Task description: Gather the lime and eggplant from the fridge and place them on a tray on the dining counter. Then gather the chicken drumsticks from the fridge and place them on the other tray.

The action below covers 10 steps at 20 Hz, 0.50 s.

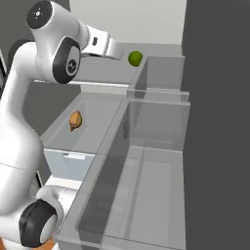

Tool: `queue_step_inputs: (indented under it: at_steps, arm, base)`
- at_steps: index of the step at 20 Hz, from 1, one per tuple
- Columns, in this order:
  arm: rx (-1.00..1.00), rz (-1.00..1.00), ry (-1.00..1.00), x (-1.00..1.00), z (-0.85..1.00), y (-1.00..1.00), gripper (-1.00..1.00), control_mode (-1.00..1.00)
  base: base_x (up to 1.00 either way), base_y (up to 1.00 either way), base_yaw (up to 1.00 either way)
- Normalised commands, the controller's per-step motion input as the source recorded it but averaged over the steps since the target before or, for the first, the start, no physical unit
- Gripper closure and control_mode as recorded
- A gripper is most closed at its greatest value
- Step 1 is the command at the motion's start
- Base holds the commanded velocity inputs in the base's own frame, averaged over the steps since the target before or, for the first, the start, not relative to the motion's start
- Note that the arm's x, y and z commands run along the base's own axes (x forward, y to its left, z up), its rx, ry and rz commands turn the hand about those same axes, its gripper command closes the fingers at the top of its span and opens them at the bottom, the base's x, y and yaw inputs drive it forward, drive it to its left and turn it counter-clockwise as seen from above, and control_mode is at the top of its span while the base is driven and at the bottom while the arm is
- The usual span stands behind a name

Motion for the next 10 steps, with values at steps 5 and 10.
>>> queue_step_inputs:
  at_steps: [5, 10]
  arm:
    - [0.0, 0.0, 0.0, 0.66, -0.31, -0.09, -1.0, -1.0]
    - [0.0, 0.0, 0.0, 0.63, -0.08, -0.19, -1.0, -1.0]
  base:
    - [0.0, 0.0, 0.0]
    - [0.0, 0.0, 0.0]
